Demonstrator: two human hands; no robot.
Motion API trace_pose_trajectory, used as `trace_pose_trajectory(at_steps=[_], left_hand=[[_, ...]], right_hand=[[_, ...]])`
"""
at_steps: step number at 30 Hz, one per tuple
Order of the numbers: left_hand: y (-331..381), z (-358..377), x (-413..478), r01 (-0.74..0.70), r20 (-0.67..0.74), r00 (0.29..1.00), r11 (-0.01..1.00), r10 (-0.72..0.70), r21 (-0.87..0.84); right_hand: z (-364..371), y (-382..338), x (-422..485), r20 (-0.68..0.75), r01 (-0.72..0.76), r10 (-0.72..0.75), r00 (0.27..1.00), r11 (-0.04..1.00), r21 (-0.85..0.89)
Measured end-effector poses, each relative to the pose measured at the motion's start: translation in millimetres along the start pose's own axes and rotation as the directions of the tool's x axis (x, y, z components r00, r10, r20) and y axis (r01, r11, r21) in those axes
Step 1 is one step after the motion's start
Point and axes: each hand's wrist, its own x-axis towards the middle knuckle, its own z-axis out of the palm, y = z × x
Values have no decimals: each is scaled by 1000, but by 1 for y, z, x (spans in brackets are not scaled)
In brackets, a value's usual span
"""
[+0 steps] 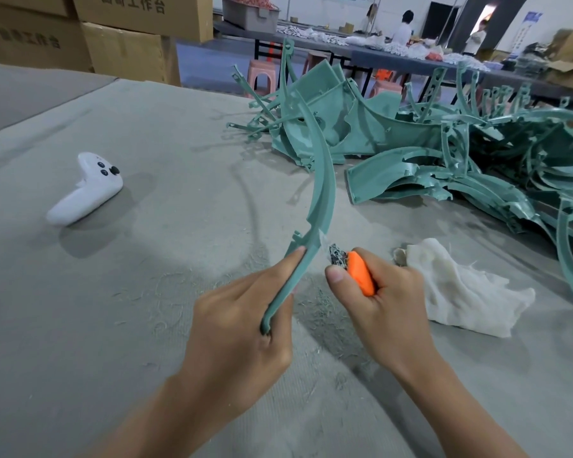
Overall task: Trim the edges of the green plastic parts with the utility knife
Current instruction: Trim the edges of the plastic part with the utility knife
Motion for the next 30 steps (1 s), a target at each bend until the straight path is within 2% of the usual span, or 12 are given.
trace_pose_trajectory(at_steps=[4, 7, 10, 13, 16, 20, 26, 30], left_hand=[[1, 1, -6, -66, 16, 998, 998, 66, -7], [0, 3, -5, -10, -2, 1000, 1000, 10, 19], [-1, 2, -3, 1, -2, 1000, 997, -1, 79], [-2, 3, -4, -2, 2, 1000, 996, 2, 92], [-2, 4, -4, -9, 13, 1000, 996, 8, 86], [-2, 3, -2, 19, -11, 1000, 998, -19, 60], [0, 2, -2, -14, 15, 1000, 999, 14, 45], [-1, 2, -2, -20, -17, 1000, 999, 20, 46]], right_hand=[[-11, 12, 10, -97, -143, 137, 986, 988, -58], [-17, 14, 14, -167, -114, 104, 980, 992, -49], [-8, 7, 9, -126, -17, 15, 992, 1000, -14], [-4, 2, 4, -41, 10, -8, 999, 999, 47], [-4, -1, 3, -16, 45, -44, 999, 998, 52], [-1, -2, 1, 27, 54, -55, 998, 997, 60], [-4, 2, 5, -5, -9, 9, 1000, 1000, 29], [-3, -1, 2, 38, 1, -4, 999, 996, 85]])
